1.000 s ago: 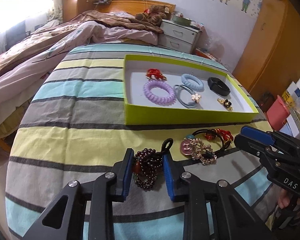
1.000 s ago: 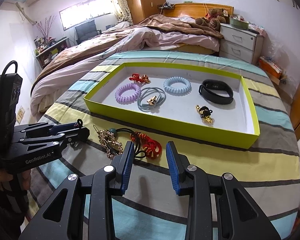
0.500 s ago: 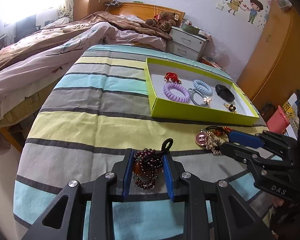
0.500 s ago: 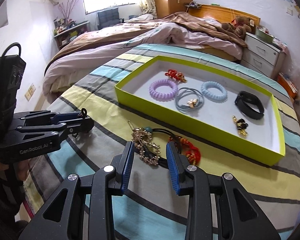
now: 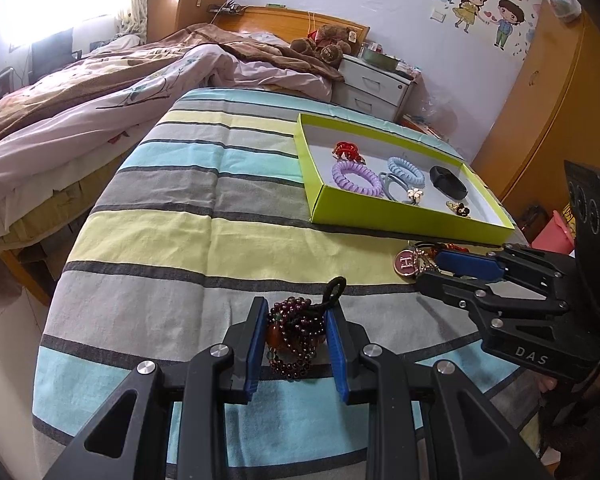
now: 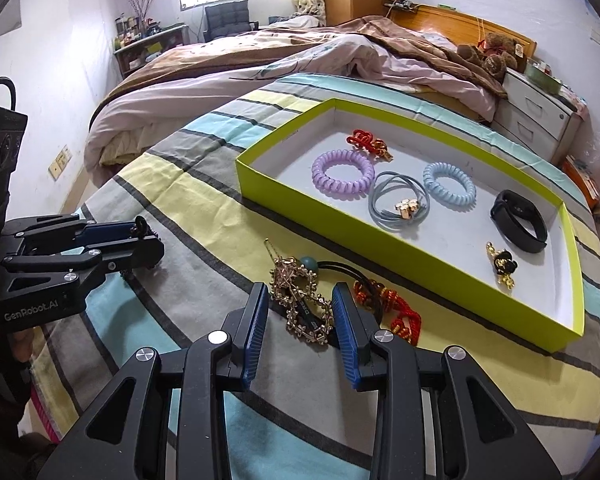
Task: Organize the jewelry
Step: 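Grasp the red beaded bracelet with left tool while right tool grasps gold pendant, then carry the beaded bracelet and gold pendant into the green box and open both tools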
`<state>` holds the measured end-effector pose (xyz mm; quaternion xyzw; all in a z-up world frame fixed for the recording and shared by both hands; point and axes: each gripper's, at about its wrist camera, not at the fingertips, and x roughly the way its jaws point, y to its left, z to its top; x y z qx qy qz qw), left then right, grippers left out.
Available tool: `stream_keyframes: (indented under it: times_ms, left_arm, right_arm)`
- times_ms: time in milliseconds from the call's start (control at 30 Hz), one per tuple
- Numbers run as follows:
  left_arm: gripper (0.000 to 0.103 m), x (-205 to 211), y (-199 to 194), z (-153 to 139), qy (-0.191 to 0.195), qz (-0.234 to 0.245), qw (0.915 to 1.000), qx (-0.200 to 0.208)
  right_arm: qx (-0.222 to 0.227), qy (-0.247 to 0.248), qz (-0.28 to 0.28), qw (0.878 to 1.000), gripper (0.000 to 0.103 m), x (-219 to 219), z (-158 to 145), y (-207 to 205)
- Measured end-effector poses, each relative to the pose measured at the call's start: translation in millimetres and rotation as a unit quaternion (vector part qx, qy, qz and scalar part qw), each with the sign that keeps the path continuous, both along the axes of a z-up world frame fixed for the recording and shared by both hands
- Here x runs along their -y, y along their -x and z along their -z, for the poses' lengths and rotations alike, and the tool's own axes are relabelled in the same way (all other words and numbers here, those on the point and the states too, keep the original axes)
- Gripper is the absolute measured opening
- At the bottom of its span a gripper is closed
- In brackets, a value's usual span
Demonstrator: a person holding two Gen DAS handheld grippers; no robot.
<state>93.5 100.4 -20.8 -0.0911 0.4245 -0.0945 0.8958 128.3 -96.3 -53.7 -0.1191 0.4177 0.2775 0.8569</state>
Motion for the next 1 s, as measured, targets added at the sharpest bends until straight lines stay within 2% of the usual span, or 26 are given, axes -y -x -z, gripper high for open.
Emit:
stream_keyframes:
  times_ms: [333, 533, 567, 1000]
  left_arm:
    - [0.029, -1, -1, 1, 0.005, 0.0, 1.0, -0.003]
    - [0.029, 4, -2, -1, 0.004, 0.005, 1.0, -0.002]
    - [0.029, 5, -2, -2, 0.003, 0.005, 1.0, 0.0]
    - [0.029, 18, -5, -13, -0.001, 0.014, 0.9999, 0.008]
  right_arm:
    - [-0.009, -0.005, 0.005, 1.0, 0.034, 0, 3, -3]
    - [0.001, -0.008, 0.006, 1.0, 0.034, 0, 1, 1]
    - [0.002, -0.011, 0.006, 1.0, 0.029, 0, 0, 2]
    - [0.018, -0.038, 0.017, 0.999, 0.029, 10, -10, 7]
